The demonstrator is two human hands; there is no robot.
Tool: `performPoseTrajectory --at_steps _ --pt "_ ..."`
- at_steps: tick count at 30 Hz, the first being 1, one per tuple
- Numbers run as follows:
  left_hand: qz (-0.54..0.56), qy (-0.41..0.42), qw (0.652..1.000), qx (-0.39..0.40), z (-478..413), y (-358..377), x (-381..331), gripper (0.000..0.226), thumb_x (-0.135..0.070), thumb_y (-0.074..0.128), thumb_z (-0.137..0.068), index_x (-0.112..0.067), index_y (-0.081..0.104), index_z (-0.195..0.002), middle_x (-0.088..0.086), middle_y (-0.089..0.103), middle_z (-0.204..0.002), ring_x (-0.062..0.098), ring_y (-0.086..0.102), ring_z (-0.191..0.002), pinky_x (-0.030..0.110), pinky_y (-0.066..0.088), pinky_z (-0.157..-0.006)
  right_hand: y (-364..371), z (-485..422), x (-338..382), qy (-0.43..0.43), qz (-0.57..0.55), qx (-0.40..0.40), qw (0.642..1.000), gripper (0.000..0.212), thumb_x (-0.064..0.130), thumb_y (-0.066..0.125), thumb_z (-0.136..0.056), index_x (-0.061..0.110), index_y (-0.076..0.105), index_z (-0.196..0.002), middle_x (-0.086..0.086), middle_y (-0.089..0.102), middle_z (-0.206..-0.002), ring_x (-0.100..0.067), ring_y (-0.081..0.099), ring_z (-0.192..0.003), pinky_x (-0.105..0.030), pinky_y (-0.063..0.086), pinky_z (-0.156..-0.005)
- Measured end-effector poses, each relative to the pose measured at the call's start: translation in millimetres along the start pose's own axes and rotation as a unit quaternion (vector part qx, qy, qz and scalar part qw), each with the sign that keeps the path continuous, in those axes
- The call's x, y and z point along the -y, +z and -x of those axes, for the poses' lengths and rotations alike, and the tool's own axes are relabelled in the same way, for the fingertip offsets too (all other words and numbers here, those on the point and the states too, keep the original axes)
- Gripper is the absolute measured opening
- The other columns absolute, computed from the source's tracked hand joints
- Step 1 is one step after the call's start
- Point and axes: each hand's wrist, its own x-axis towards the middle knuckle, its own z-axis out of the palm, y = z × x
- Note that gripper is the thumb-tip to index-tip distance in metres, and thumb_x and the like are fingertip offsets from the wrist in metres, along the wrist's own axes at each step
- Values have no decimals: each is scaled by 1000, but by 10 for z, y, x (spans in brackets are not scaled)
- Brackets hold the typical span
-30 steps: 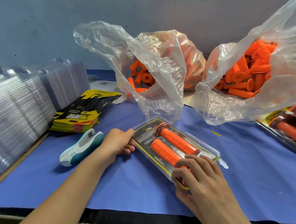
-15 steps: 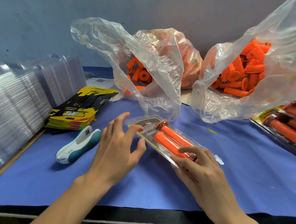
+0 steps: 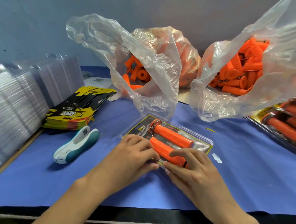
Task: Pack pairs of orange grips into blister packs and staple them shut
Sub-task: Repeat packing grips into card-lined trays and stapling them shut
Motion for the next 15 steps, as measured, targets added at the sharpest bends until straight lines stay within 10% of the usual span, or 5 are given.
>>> performPoseTrajectory --at_steps 5,8,11,15 --pt "-64 -311 946 -61 328 -276 566 46 -53 50 -93 -17 64 -118 6 64 -111 33 58 -102 46 44 -84 9 -16 16 -10 20 5 1000 22 36 54 -100 28 75 -100 3 65 -113 -24 61 -99 -36 48 -87" --pt "-36 -511 855 75 463 -278 817 64 -59 54 -89 -13 48 -132 16 53 -127 39 48 -117 49 40 -93 -5 -23 35 -7 24 4 1000 23 35 53 -100 28 75 -100 3 65 -112 -23 60 -98 -34 48 -86" --pt "-35 -521 835 171 532 -203 865 63 -65 53 -86 -18 43 -127 11 53 -125 34 49 -117 46 44 -91 -20 -19 43 4 13 1 1000 24 36 53 -100 29 75 -101 3 65 -113 -23 61 -98 -36 51 -85" --pt "65 -505 853 113 485 -299 782 58 -62 60 -84 -21 49 -124 1 61 -116 27 59 -108 42 49 -84 -13 -12 37 17 2 -6 1000 27 37 50 -100 29 76 -102 4 65 -113 -22 60 -99 -38 52 -83"
